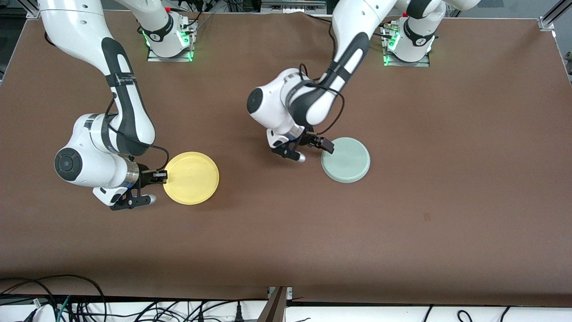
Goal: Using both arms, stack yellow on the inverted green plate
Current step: 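Flip the green plate upside down and set it on the table, then release the green plate and draw the left gripper back, then carry the yellow plate with the right gripper over the green plate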
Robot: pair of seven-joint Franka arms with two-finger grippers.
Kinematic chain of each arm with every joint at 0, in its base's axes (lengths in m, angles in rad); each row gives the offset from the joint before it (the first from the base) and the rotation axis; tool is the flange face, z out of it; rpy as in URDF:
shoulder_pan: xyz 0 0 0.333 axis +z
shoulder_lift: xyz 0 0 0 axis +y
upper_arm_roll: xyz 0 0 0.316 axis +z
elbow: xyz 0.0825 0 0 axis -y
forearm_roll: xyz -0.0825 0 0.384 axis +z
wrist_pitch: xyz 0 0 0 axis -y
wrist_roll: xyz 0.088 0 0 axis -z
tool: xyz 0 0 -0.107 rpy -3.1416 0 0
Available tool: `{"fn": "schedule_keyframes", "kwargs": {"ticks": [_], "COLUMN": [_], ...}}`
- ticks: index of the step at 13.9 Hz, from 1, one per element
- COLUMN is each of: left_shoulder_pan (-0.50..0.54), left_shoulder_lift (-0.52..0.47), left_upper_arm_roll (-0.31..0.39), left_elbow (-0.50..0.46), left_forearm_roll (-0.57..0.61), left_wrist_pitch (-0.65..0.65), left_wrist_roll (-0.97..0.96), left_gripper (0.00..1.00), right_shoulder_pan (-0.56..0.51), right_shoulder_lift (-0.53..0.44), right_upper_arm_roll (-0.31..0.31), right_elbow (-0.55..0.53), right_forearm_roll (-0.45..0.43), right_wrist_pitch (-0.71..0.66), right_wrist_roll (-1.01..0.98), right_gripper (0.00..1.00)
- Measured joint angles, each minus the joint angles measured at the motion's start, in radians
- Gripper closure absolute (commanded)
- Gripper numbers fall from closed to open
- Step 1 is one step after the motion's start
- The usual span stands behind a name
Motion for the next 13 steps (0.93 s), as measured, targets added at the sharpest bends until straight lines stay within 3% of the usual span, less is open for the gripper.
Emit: {"fn": "schedule_keyframes", "kwargs": {"ticks": [5,8,11,13], "left_shoulder_pan": [0.278,0.452,0.546,0.617], "left_shoulder_lift": [-0.117,-0.219,-0.295,-0.355], "left_upper_arm_roll": [0.005,0.002,0.0,0.0], "left_elbow": [0.024,0.024,0.024,0.024], "left_forearm_roll": [-0.201,-0.247,-0.255,-0.32], "left_wrist_pitch": [0.032,0.029,-0.015,-0.043], "left_wrist_roll": [0.136,0.222,0.254,0.292], "left_gripper": [0.0,0.0,0.0,0.0], "right_shoulder_pan": [0.001,0.007,0.018,0.024], "right_shoulder_lift": [0.0,0.0,0.0,0.0], "right_upper_arm_roll": [0.008,0.018,0.07,0.13], "right_elbow": [0.0,0.0,0.0,0.0], "right_forearm_roll": [0.027,0.04,0.049,0.051], "right_wrist_pitch": [-0.004,-0.014,-0.021,-0.019], "right_wrist_roll": [0.001,0.057,0.189,0.317], "right_gripper": [1.0,1.0,1.0,1.0]}}
